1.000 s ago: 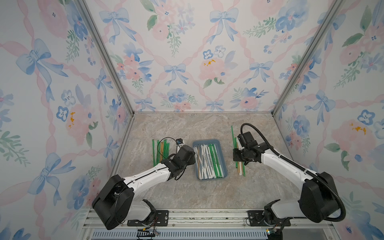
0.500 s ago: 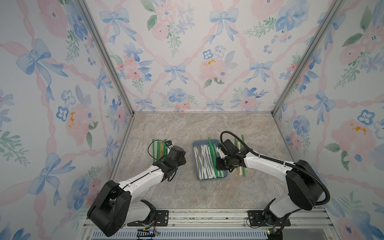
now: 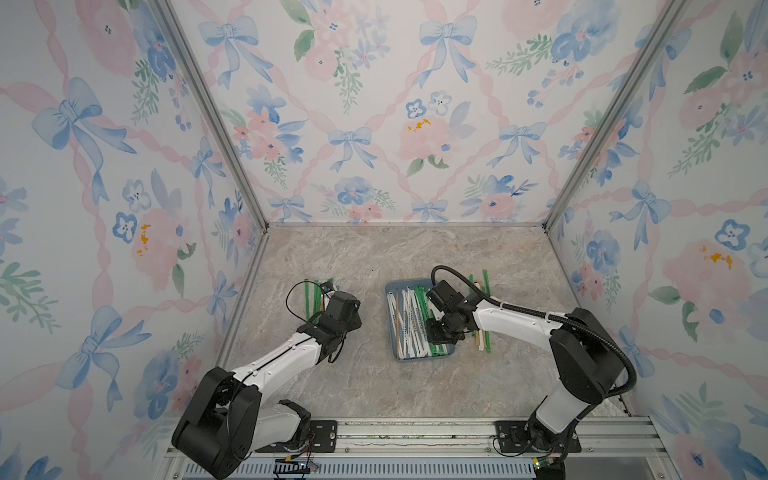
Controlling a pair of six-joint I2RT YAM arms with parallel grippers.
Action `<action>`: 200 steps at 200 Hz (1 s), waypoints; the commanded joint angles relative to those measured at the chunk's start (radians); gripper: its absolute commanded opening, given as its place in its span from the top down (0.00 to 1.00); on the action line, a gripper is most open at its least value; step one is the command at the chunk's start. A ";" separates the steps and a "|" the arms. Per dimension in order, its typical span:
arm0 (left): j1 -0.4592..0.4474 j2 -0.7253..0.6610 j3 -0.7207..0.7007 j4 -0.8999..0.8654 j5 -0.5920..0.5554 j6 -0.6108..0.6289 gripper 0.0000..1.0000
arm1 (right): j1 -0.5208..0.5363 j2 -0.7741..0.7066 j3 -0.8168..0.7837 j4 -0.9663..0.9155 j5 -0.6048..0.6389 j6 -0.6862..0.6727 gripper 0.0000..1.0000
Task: Put the straws into the storage box
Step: Place the straw in the storage box, then pick up the straw from the center of the board.
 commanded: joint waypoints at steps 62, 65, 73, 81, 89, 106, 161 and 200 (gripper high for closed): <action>0.046 0.101 0.004 -0.020 -0.038 0.052 0.51 | -0.028 -0.132 0.014 -0.027 0.122 -0.008 0.65; 0.046 0.104 0.002 -0.020 -0.039 0.052 0.51 | -0.033 -0.136 0.012 -0.027 0.124 -0.008 0.66; 0.049 0.111 0.001 -0.020 -0.042 0.054 0.51 | -0.043 -0.145 0.004 -0.026 0.126 -0.008 0.66; 0.051 0.118 0.002 -0.019 -0.044 0.054 0.51 | -0.053 -0.154 -0.002 -0.028 0.130 -0.008 0.66; 0.053 0.124 0.001 -0.018 -0.044 0.053 0.50 | -0.063 -0.163 -0.008 -0.032 0.138 -0.007 0.66; 0.056 0.142 0.004 -0.018 -0.042 0.055 0.50 | -0.082 -0.182 -0.021 -0.038 0.153 -0.003 0.67; 0.065 0.192 0.005 -0.018 -0.044 0.060 0.52 | -0.118 -0.219 -0.043 -0.052 0.176 -0.017 0.68; 0.067 0.198 -0.001 -0.019 -0.040 0.066 0.60 | -0.168 -0.251 -0.064 -0.062 0.180 -0.031 0.68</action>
